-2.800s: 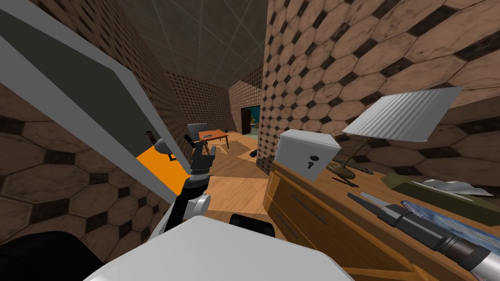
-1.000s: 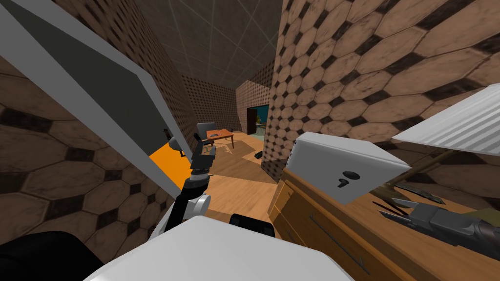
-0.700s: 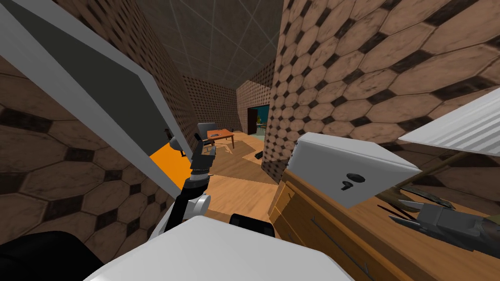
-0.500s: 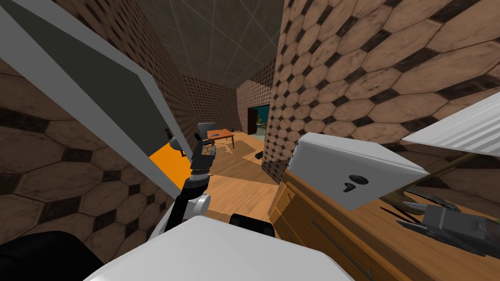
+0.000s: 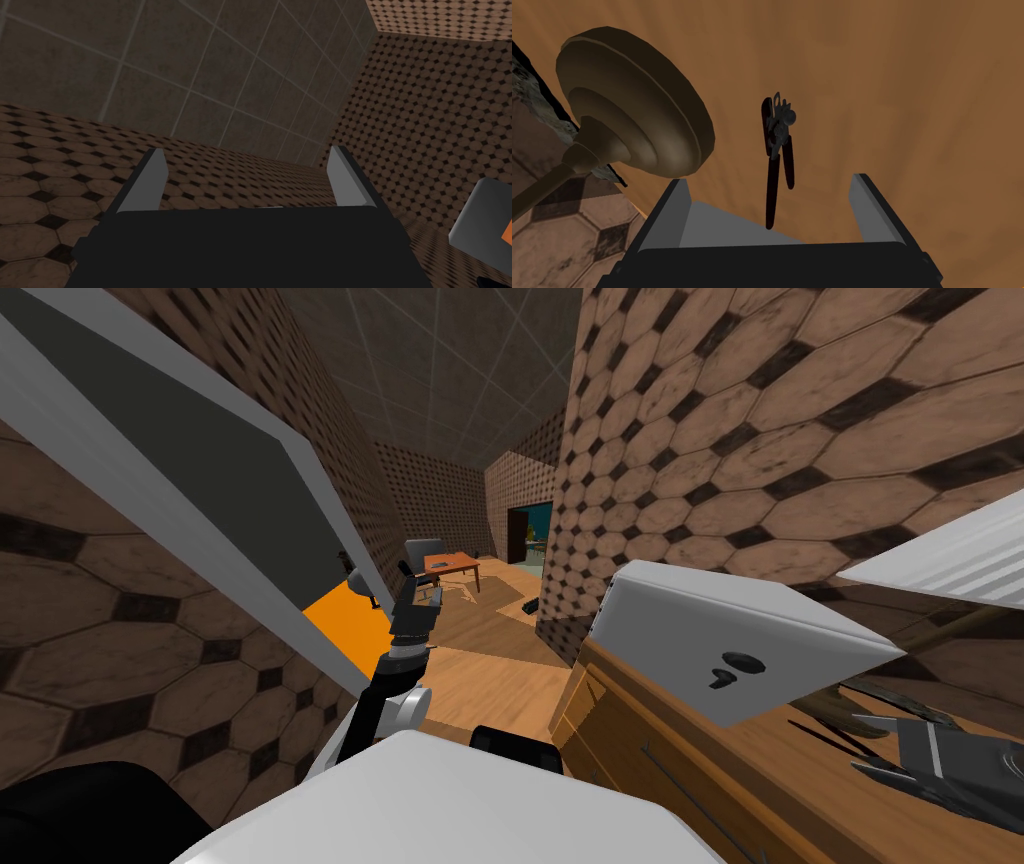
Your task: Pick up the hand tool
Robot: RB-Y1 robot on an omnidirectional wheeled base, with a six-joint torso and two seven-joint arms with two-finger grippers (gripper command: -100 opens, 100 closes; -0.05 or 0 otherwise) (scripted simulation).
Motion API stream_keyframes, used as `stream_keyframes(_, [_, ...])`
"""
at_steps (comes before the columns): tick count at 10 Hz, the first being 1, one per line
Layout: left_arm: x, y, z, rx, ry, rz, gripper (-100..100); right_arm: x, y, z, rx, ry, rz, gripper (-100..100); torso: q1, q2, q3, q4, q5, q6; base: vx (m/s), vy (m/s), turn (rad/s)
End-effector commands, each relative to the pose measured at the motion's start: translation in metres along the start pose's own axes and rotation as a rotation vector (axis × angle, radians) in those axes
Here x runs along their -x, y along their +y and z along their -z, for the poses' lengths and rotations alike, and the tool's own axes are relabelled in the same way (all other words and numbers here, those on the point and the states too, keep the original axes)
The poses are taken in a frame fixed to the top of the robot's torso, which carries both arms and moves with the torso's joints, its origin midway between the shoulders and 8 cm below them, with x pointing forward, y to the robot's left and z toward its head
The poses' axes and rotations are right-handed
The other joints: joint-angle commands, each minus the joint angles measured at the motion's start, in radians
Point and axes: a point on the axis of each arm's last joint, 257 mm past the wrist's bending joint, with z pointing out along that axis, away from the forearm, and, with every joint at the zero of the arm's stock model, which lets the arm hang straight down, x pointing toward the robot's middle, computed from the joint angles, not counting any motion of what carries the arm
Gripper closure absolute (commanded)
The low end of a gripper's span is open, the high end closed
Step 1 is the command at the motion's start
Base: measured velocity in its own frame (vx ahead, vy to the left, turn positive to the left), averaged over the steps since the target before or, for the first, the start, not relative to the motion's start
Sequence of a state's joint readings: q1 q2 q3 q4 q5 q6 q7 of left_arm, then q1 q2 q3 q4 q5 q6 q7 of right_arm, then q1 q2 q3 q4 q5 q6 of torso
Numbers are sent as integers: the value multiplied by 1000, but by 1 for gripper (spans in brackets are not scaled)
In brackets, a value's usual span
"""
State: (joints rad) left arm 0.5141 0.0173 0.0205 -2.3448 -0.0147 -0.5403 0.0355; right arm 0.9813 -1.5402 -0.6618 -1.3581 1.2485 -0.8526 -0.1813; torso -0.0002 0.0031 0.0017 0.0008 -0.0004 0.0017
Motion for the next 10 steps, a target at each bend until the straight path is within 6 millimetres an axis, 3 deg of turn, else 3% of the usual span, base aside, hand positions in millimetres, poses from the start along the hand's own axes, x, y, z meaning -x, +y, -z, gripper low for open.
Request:
stream_keyframes(1, [0,0,0,0,0,0,0,0,0,0,0,0,0,0,0,0,0,0,0,0,0,0,0])
stream_keyframes(2, [0,0,0,0,0,0,0,-15,10,-7,-1,9,-13,-100,0,0,0,0,0,0,53,-11,124])
stream_keyframes(3, [0,0,0,0,0,0,0,-23,15,-10,-1,14,-19,-100,0,-2,-1,0,0,0,81,-18,122])
stream_keyframes(4, [0,0,0,0,0,0,0,-18,10,-6,0,11,-16,-100,-1,-4,-2,-1,0,0,34,-9,18])
stream_keyframes(5, [0,0,0,0,0,0,0,-19,10,-6,-1,11,-15,100,0,-2,-1,-1,0,0,6,-2,-2])
stream_keyframes(9, [0,0,0,0,0,0,0,-19,11,-6,-1,11,-18,100,1,1,0,0,1,0,0,0,0])
stream_keyframes(10, [0,0,0,0,0,0,0,-19,11,-6,-1,11,-18,0,1,1,0,0,1,-1,0,0,0])
